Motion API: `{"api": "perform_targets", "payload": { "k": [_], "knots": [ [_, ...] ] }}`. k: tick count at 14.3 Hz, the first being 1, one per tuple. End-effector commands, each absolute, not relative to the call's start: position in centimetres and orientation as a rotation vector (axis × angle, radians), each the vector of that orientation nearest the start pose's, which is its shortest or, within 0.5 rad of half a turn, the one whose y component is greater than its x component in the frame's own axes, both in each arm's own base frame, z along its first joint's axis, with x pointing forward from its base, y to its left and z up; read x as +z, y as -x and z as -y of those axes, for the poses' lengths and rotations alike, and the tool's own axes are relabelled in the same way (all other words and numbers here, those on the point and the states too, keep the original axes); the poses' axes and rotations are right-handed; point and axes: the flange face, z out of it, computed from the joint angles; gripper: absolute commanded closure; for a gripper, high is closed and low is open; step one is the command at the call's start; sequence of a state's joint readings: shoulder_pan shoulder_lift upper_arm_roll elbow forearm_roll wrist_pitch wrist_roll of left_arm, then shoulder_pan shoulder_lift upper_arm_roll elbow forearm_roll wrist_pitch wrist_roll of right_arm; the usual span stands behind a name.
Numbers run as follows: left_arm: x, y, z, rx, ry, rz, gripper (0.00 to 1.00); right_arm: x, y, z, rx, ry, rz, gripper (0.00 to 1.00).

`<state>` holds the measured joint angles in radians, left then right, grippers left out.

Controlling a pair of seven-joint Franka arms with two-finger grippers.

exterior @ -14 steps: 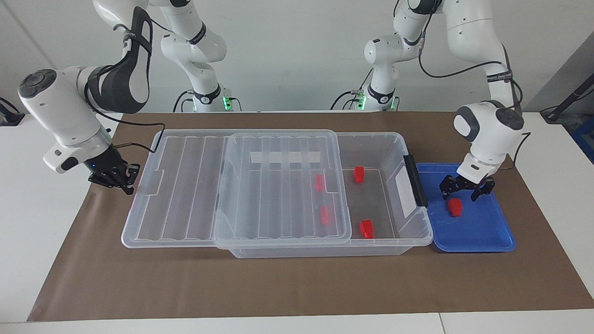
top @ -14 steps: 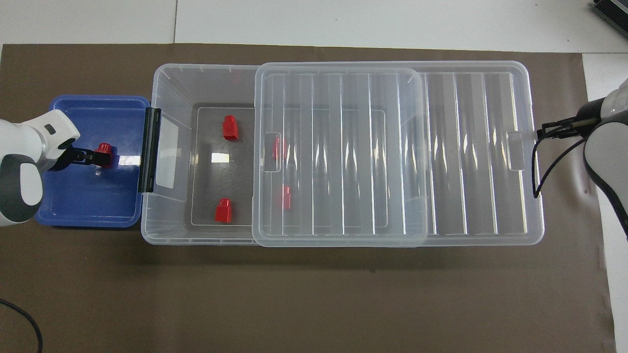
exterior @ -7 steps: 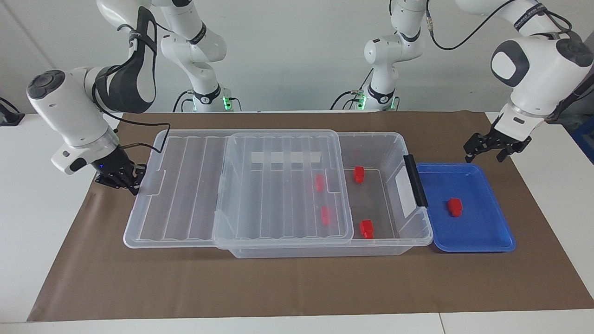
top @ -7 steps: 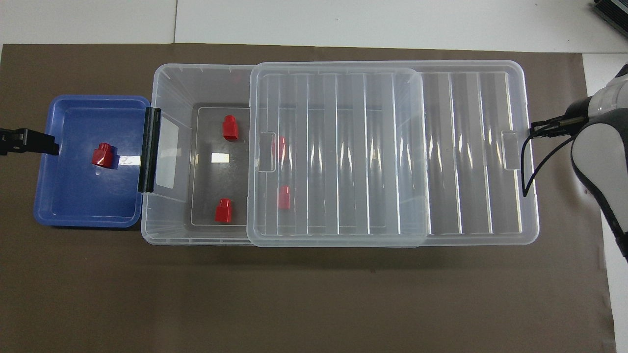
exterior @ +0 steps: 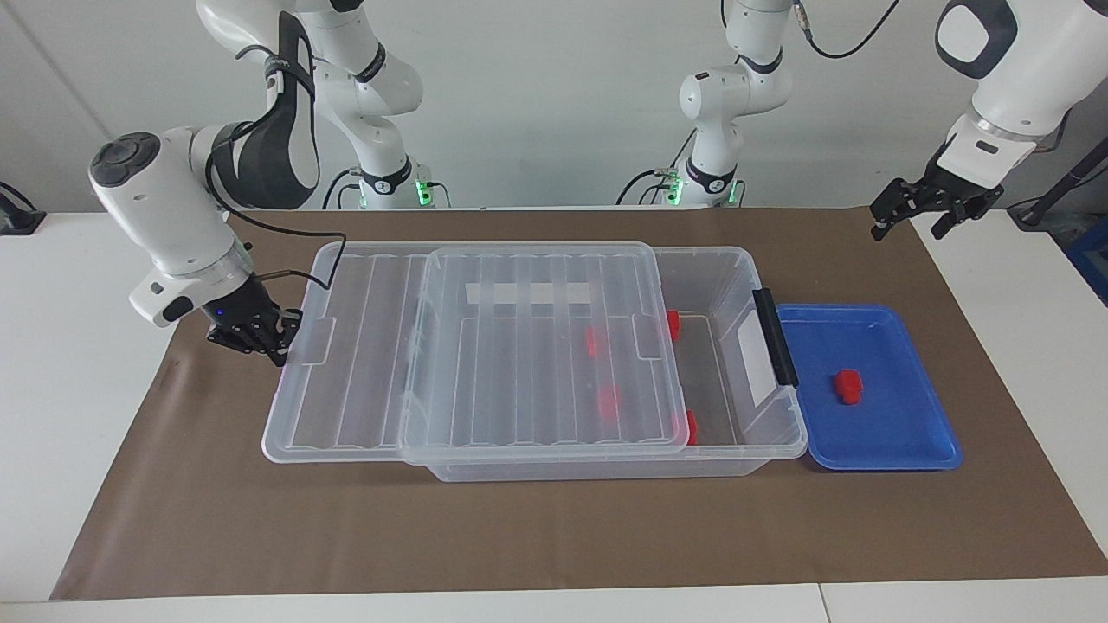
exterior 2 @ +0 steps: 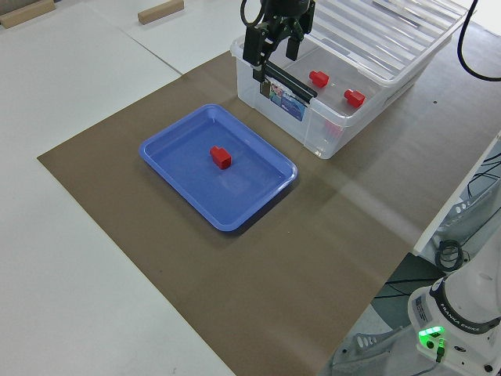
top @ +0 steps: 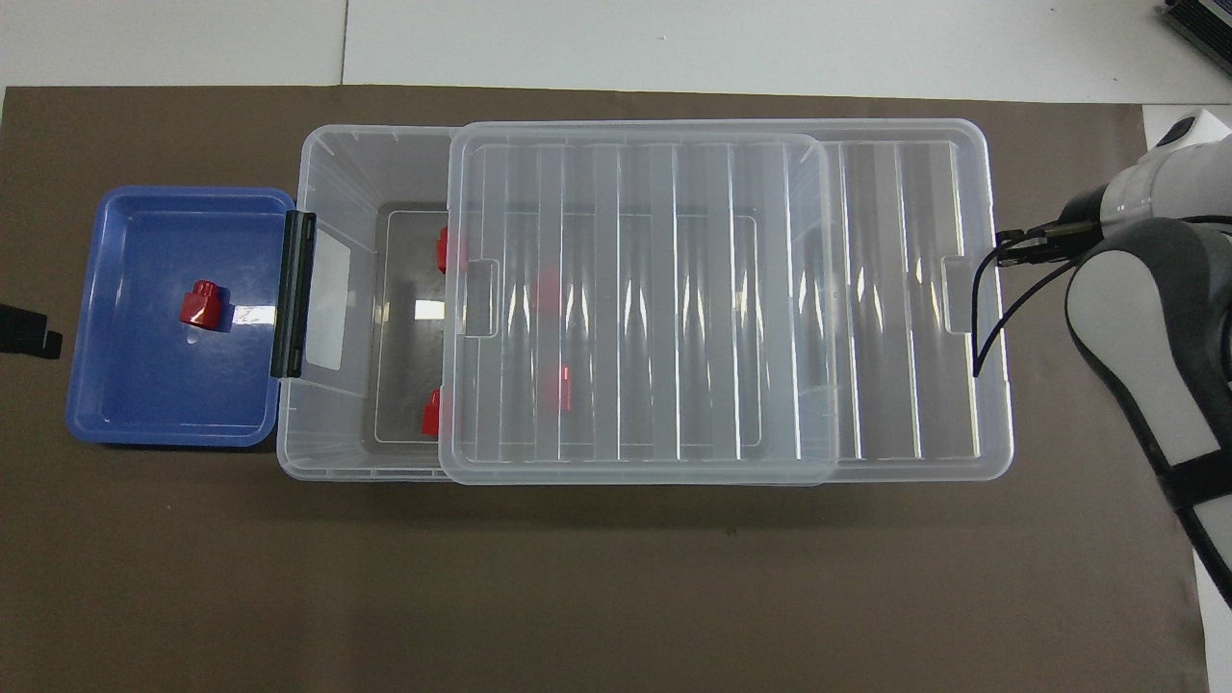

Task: Place red block in blue tray from box
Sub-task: 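Withdraw the left gripper while the right gripper slides the lid back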

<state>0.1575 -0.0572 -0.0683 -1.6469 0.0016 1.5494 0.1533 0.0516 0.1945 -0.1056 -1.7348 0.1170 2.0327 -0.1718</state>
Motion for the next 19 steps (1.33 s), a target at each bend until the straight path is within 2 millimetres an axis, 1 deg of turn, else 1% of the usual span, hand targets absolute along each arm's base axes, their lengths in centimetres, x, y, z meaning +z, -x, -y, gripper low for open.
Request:
{"api": "perform_targets", "payload": {
  "k": [1, 2, 3, 5, 6, 7, 8, 10, 13, 14, 16, 19],
  "knots": [
    [62.5, -52.5, -2.2, 0.094, 3.127, -0.128, 0.00, 47.0, -63.2, 0.0, -0.203, 3.029, 0.076, 1.00],
    [62.5, -52.6, -1.6, 0.090, 3.104, -0.136, 0.00, 46.9, -63.2, -0.8, -0.198, 3.027, 0.071, 1.00],
    [63.0, -52.7, -1.2, 0.060, 3.097, -0.145, 0.00, 47.0, -63.2, -1.7, -0.197, 3.025, 0.057, 1.00],
    [63.3, -53.1, -1.1, 0.048, 3.095, -0.133, 0.00, 47.1, -63.1, -3.5, -0.192, 3.021, 0.027, 1.00],
    [63.8, -53.2, -1.1, 0.021, 3.096, -0.105, 0.00, 47.1, -63.0, -4.4, -0.189, 3.019, 0.020, 1.00],
    [63.9, -53.3, -0.3, 0.008, 3.098, -0.129, 0.00, 47.1, -63.0, -5.2, -0.189, 3.017, 0.011, 1.00],
    [63.9, -53.4, 0.0, 0.003, 3.098, -0.136, 0.00, 47.0, -62.9, -5.8, -0.184, 3.016, -0.003, 1.00],
    [63.7, -53.5, -0.2, 0.003, 3.099, -0.129, 0.00, 47.1, -62.8, -7.1, -0.186, 3.012, -0.015, 1.00],
    [63.6, -53.5, -1.5, 0.022, 3.106, -0.101, 0.00, 47.1, -62.6, -8.4, -0.184, 3.009, -0.020, 1.00],
    [63.5, -53.4, -1.6, 0.024, 3.106, -0.101, 0.00, 47.1, -62.6, -8.5, -0.180, 3.009, -0.034, 1.00],
    [63.6, -53.4, -1.6, 0.022, 3.106, -0.101, 0.00, 47.1, -62.5, -9.5, -0.179, 3.007, -0.032, 1.00],
    [63.8, -53.4, -1.5, 0.005, 3.105, -0.101, 0.00, 47.1, -62.4, -9.6, -0.179, 3.006, -0.029, 1.00]
  ]
}}
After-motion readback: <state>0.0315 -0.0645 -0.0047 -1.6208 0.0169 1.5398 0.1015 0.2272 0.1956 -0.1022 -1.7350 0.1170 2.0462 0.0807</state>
